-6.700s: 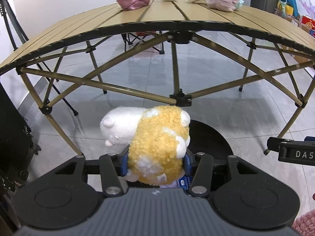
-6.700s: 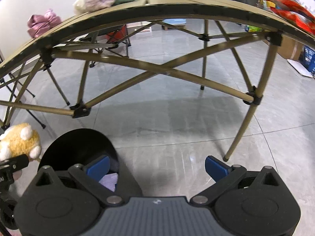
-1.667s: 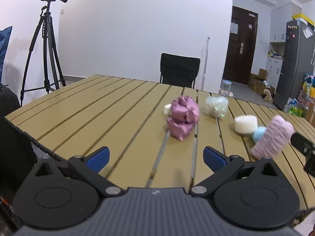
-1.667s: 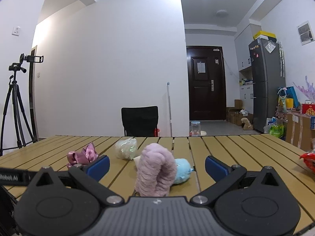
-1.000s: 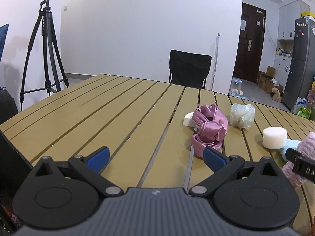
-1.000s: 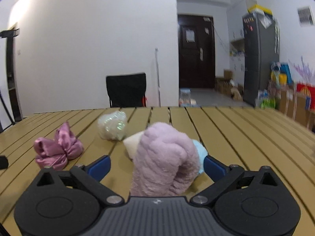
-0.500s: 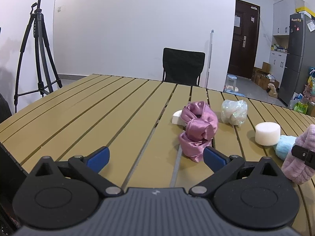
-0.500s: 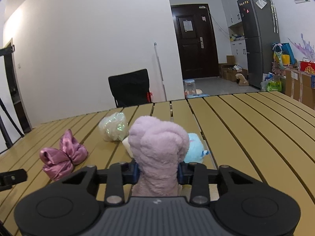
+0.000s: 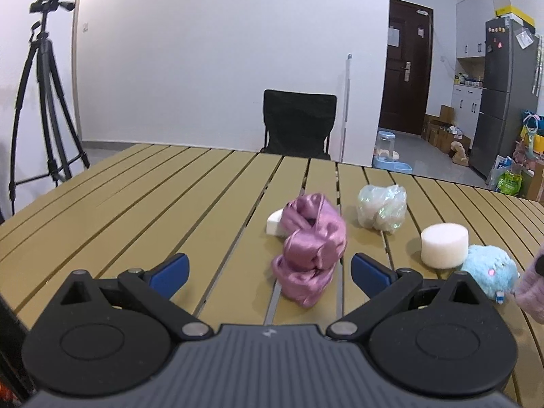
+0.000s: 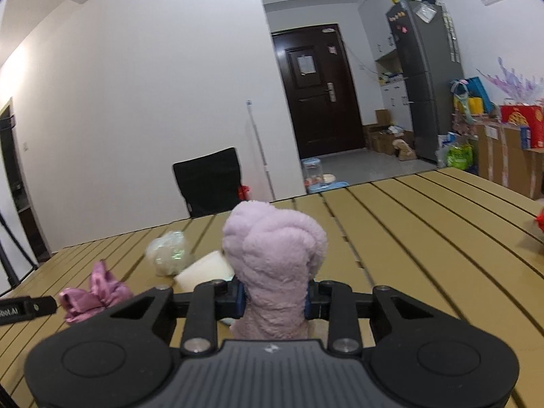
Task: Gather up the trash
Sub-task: 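Lower the left gripper onto the pink satin bow and close it, then carry the pink bow and pink plush from the table over the black bin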
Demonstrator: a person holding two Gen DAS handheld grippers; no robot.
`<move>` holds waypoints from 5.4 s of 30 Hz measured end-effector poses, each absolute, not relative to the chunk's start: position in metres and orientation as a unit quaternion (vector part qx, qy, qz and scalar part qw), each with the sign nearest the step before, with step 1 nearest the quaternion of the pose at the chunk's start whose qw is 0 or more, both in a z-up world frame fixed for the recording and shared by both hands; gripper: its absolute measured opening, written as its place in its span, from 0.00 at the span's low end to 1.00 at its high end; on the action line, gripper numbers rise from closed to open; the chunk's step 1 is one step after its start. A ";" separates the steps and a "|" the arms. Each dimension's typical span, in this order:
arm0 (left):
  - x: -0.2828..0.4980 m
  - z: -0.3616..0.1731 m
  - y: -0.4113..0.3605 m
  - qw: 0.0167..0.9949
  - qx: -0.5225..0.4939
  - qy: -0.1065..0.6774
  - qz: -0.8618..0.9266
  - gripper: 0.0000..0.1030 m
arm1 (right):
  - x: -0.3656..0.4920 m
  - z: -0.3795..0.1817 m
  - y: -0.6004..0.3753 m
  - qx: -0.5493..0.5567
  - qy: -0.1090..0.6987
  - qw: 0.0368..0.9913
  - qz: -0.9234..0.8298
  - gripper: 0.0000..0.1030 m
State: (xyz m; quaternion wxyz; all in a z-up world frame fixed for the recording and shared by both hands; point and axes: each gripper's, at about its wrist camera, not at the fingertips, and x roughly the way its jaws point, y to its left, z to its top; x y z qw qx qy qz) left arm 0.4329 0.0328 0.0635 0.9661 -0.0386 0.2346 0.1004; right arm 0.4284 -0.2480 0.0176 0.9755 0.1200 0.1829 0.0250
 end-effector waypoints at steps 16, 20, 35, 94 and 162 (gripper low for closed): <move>0.517 0.032 0.020 0.949 -0.034 0.298 0.093 0.99 | 0.443 -0.001 -0.291 0.140 0.209 0.968 -0.014 0.27; 0.521 0.030 0.018 0.950 -0.032 0.298 0.084 0.88 | 0.446 -0.002 -0.286 0.134 0.210 0.968 -0.008 0.27; 0.509 0.028 0.015 0.958 -0.029 0.280 0.053 0.39 | 0.438 0.000 -0.281 0.127 0.206 0.970 0.014 0.27; 0.213 0.030 -0.011 0.962 -0.028 0.271 0.003 0.38 | 0.191 -0.042 -0.226 0.040 0.259 0.959 0.106 0.27; 0.215 -0.083 0.001 0.873 0.009 0.485 0.046 0.38 | 0.185 -0.141 -0.232 0.028 0.441 0.895 0.070 0.27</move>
